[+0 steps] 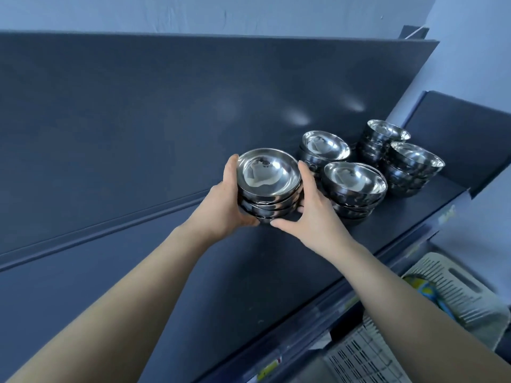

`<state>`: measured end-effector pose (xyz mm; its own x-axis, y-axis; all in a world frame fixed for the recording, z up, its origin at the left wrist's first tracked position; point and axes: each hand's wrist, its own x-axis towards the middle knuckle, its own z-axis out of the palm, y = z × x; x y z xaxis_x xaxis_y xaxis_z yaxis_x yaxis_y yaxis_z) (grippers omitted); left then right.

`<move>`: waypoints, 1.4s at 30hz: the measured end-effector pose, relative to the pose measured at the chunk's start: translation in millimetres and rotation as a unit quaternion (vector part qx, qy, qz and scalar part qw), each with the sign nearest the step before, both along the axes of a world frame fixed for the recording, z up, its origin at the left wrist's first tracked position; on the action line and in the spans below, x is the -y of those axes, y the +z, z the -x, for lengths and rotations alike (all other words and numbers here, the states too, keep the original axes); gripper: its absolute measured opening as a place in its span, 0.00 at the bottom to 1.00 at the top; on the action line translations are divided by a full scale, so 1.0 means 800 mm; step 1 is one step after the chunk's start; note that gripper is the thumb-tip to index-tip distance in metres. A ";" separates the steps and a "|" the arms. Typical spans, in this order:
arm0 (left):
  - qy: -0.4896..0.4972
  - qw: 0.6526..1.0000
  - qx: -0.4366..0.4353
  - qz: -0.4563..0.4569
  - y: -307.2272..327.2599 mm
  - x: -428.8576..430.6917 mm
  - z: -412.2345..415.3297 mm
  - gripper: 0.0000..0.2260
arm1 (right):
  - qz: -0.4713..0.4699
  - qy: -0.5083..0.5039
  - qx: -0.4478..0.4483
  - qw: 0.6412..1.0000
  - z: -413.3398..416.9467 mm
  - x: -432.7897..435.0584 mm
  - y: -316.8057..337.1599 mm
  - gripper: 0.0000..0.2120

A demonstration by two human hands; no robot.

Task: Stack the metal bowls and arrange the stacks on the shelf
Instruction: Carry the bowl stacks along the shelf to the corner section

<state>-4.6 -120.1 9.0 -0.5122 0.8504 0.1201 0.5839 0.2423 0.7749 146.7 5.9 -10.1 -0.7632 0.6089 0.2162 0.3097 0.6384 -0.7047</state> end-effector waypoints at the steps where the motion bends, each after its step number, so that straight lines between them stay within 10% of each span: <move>1: 0.008 1.000 -0.002 -0.008 0.006 0.011 -0.002 0.51 | 0.002 0.013 -0.009 1.000 0.001 0.006 0.005 0.55; 11: 0.192 0.980 -0.020 -0.051 0.046 0.166 -0.043 0.48 | -0.001 0.209 -0.019 0.978 0.040 0.097 0.048 0.54; 25: 0.496 0.865 -0.077 -0.030 0.039 0.443 -0.134 0.51 | 0.003 0.504 -0.031 0.863 0.096 0.351 0.056 0.55; 42: 0.633 0.770 -0.083 0.017 0.056 0.865 -0.177 0.56 | 0.019 0.608 -0.049 0.792 0.122 0.801 0.061 0.57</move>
<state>137.2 -812.2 54.0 -0.9131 -0.3129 0.2615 -0.0464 0.7167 0.6958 48.9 -634.9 38.3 -0.7707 -0.5564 0.3106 -0.5761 0.4001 -0.7128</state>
